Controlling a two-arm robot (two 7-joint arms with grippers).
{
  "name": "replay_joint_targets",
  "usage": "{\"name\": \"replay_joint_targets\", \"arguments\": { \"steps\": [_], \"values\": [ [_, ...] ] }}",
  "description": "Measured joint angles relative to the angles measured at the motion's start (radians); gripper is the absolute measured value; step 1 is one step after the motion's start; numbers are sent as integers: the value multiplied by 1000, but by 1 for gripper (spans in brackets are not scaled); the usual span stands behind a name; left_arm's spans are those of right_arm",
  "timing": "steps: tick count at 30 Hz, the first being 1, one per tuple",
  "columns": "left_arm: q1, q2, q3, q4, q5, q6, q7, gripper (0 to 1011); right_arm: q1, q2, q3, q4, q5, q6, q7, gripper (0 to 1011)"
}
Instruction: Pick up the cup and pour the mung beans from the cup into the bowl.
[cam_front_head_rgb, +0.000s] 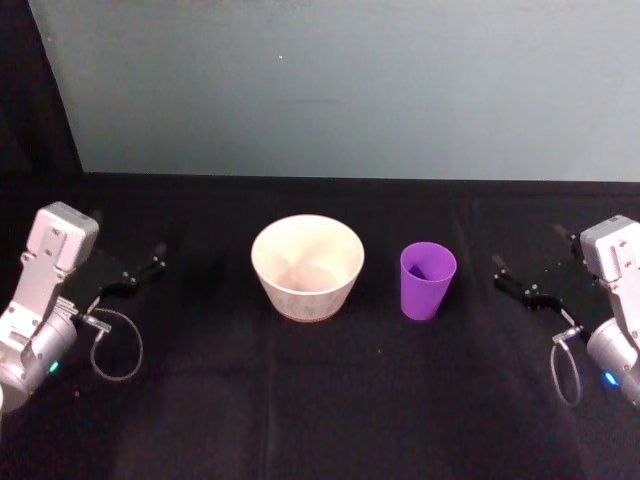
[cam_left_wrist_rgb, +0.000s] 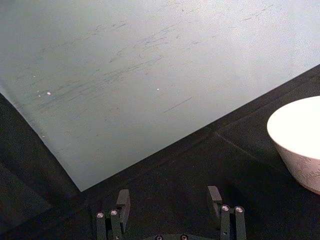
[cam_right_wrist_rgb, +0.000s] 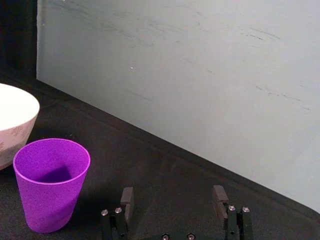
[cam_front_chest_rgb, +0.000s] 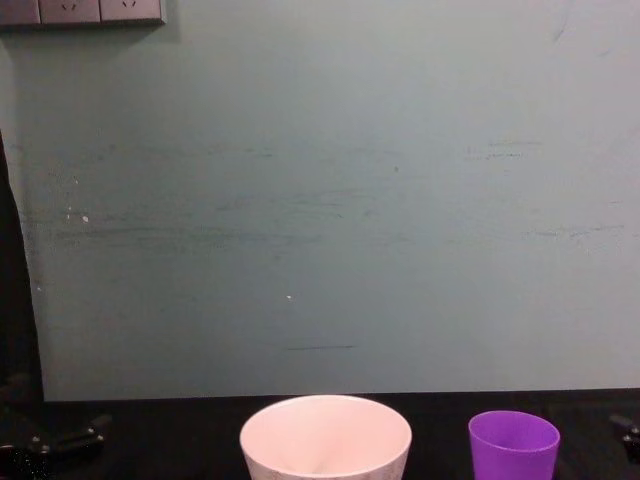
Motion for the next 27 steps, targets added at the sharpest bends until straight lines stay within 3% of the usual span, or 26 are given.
{"name": "replay_joint_targets", "arguments": {
  "steps": [21, 27],
  "values": [
    [0, 0, 0, 0, 0, 0, 0, 1011, -1, 0, 2, 0, 0, 0, 0, 1003],
    [0, 0, 0, 0, 0, 0, 0, 1011, -43, 10, 20, -32, -11, 4, 1, 1003]
  ]
}}
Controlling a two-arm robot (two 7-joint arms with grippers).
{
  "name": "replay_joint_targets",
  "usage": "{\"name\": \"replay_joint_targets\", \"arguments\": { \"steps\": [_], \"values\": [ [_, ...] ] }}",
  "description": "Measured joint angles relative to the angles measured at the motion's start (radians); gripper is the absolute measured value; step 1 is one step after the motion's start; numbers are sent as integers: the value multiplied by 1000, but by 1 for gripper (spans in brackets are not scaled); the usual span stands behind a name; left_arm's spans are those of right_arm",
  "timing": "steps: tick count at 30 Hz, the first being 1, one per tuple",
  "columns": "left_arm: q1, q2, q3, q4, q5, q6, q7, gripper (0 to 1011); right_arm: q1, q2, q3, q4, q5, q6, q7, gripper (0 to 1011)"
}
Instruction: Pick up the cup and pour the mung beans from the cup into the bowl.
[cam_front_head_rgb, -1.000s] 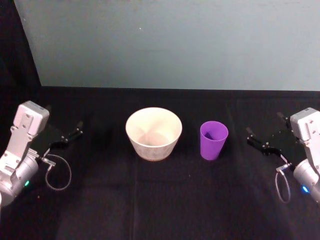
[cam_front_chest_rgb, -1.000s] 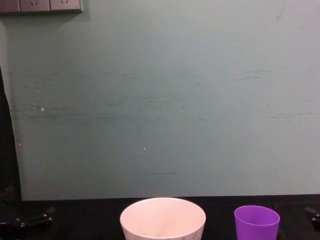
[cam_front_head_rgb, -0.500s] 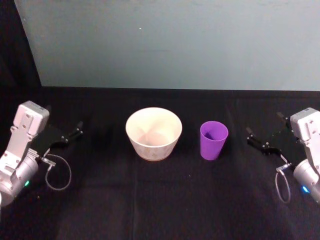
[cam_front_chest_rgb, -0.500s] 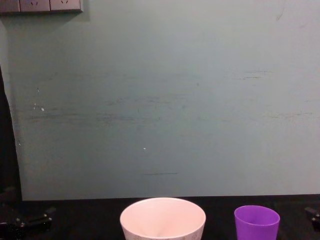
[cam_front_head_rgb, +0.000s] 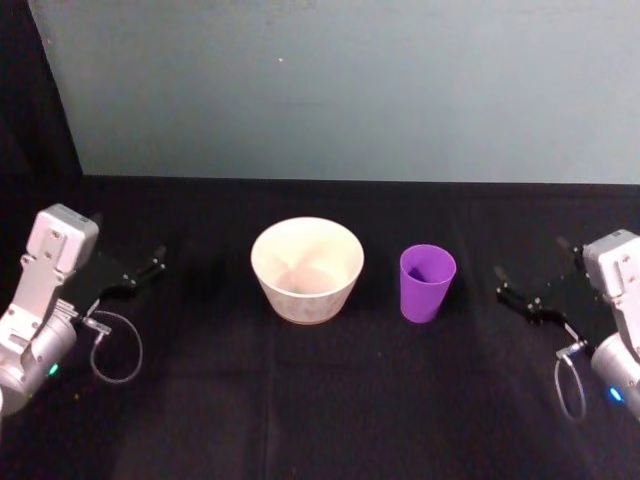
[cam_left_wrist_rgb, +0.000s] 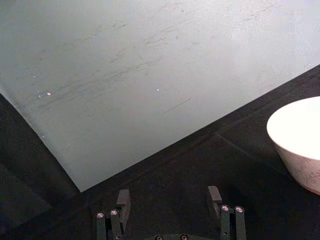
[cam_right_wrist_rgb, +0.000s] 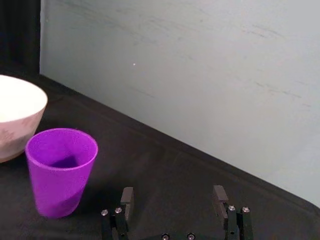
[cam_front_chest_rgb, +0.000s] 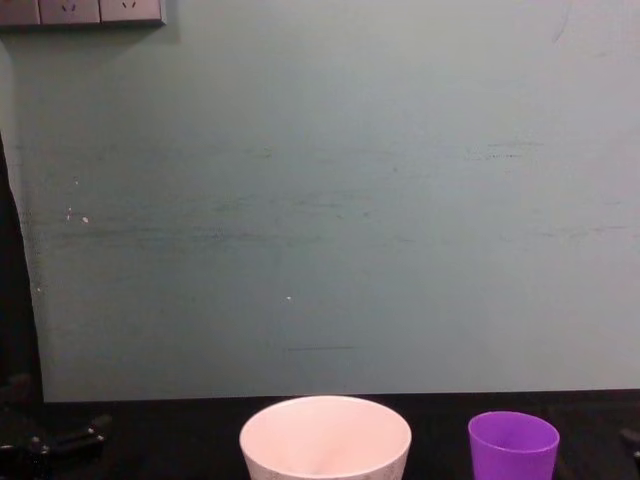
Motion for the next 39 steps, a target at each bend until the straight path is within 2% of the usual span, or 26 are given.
{"name": "replay_joint_targets", "arguments": {
  "steps": [4, 8, 15, 17, 20, 24, 34, 39],
  "values": [
    [0, 0, 0, 0, 0, 0, 0, 1011, -29, 7, 5, -33, 2, 21, 11, 1003],
    [0, 0, 0, 0, 0, 0, 0, 1011, -59, 8, -2, -71, 19, 49, 57, 1003],
    [0, 0, 0, 0, 0, 0, 0, 1011, -58, -28, -17, -69, 51, 61, 126, 1003],
    [0, 0, 0, 0, 0, 0, 0, 1011, -45, -53, -20, -54, 73, 61, 161, 1003],
    [0, 0, 0, 0, 0, 0, 0, 1011, -33, -73, -21, -39, 83, 63, 181, 1003],
    [0, 0, 0, 0, 0, 0, 0, 1011, 0, -119, -21, 14, 99, 60, 211, 1003],
    [0, 0, 0, 0, 0, 0, 0, 1011, 65, -209, -8, 148, 111, -6, 253, 1003],
    [0, 0, 0, 0, 0, 0, 0, 1012, 79, -235, 4, 186, 127, -26, 279, 1003]
  ]
}}
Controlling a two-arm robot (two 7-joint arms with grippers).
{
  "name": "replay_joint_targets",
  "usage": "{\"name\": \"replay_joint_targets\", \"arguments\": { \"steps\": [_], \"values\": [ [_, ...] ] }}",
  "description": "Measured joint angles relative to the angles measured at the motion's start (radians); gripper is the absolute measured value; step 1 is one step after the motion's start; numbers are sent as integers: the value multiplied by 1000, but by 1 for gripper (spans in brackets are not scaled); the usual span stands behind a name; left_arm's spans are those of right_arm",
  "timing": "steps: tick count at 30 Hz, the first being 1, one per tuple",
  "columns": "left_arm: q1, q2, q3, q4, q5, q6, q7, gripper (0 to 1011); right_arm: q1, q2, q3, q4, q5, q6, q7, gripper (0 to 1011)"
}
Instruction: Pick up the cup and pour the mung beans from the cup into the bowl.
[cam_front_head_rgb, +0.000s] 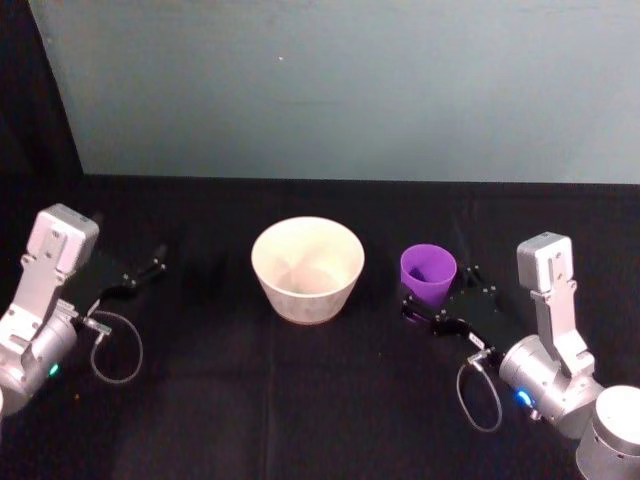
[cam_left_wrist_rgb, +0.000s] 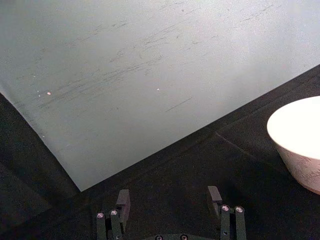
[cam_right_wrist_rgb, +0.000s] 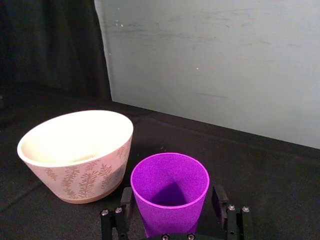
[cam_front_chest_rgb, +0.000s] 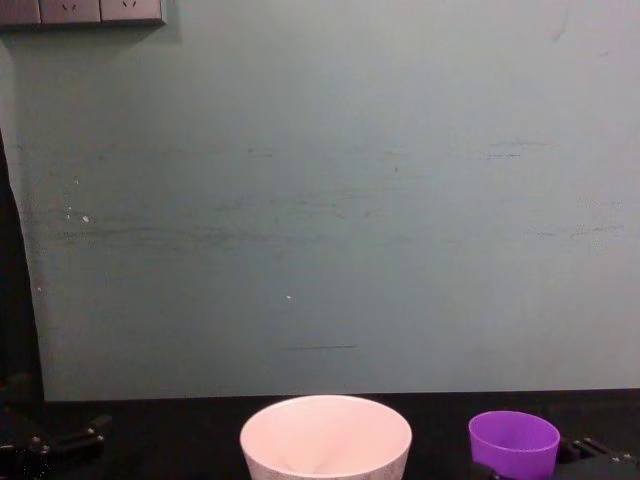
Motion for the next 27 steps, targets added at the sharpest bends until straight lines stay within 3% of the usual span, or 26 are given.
{"name": "replay_joint_targets", "arguments": {
  "steps": [4, 9, 16, 27],
  "values": [
    [0, 0, 0, 0, 0, 0, 0, 1011, 5, -14, 9, 19, 7, -8, 17, 952],
    [0, 0, 0, 0, 0, 0, 0, 1011, 7, -28, 22, 35, 15, -18, 41, 813],
    [0, 0, 0, 0, 0, 0, 0, 1011, 9, -37, 34, 42, 8, -19, 57, 743],
    [0, 0, 0, 0, 0, 0, 0, 1011, 3, -17, 58, -75, -33, 53, 51, 724]
  ]
}}
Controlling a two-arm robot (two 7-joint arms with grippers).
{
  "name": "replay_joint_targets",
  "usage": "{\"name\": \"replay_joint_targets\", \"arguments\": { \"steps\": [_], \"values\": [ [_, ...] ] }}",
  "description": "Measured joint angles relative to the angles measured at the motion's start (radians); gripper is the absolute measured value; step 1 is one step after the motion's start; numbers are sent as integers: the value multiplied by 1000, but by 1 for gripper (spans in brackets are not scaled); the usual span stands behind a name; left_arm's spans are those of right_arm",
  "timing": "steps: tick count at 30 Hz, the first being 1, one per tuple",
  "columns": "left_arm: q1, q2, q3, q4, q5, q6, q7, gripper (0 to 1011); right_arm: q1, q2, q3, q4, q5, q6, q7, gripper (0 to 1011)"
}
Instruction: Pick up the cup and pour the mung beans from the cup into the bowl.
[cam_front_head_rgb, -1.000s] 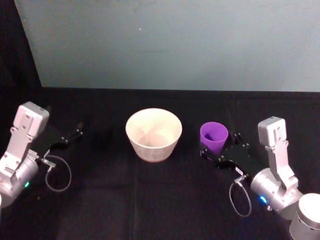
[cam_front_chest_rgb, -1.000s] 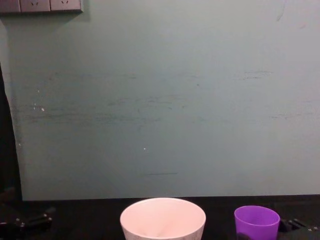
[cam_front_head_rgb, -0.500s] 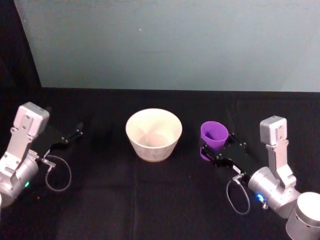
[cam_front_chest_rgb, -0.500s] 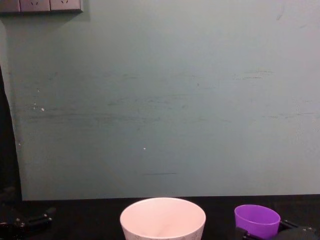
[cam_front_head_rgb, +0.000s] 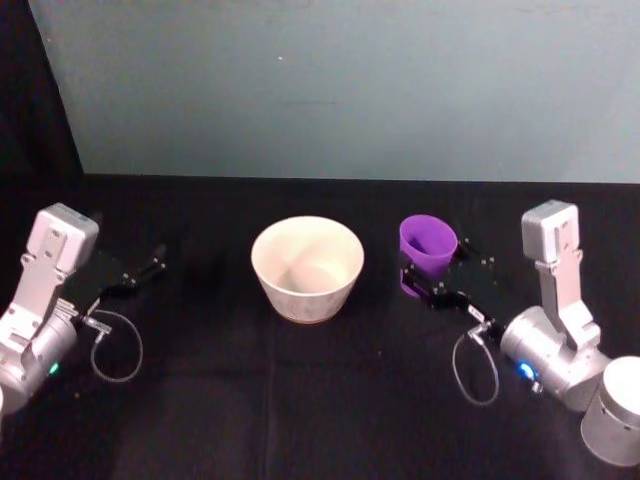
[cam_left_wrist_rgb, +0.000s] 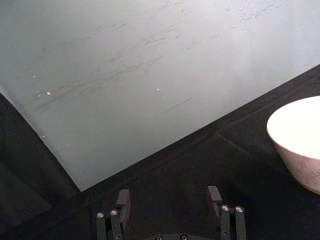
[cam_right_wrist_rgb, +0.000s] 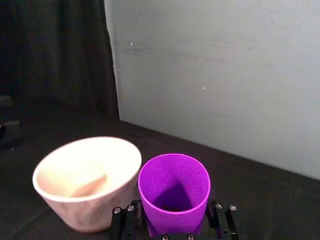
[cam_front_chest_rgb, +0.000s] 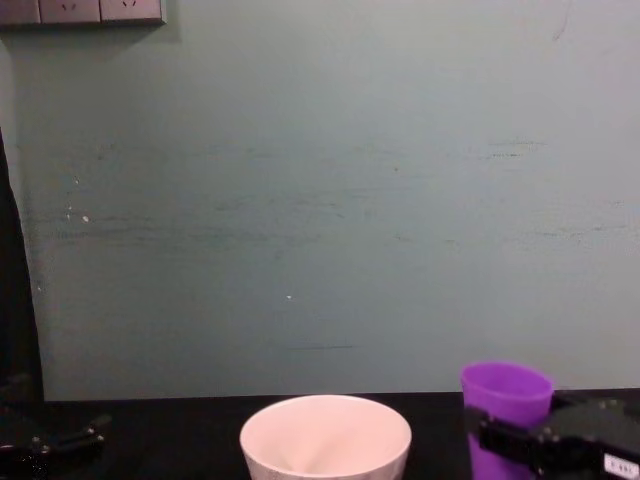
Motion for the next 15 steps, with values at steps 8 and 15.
{"name": "replay_joint_targets", "arguments": {
  "steps": [8, 15],
  "values": [
    [0, 0, 0, 0, 0, 0, 0, 1011, 27, 5, 9, -58, -34, 43, 4, 724],
    [0, 0, 0, 0, 0, 0, 0, 1011, 55, -6, 22, -79, -56, 60, 13, 724]
  ]
}}
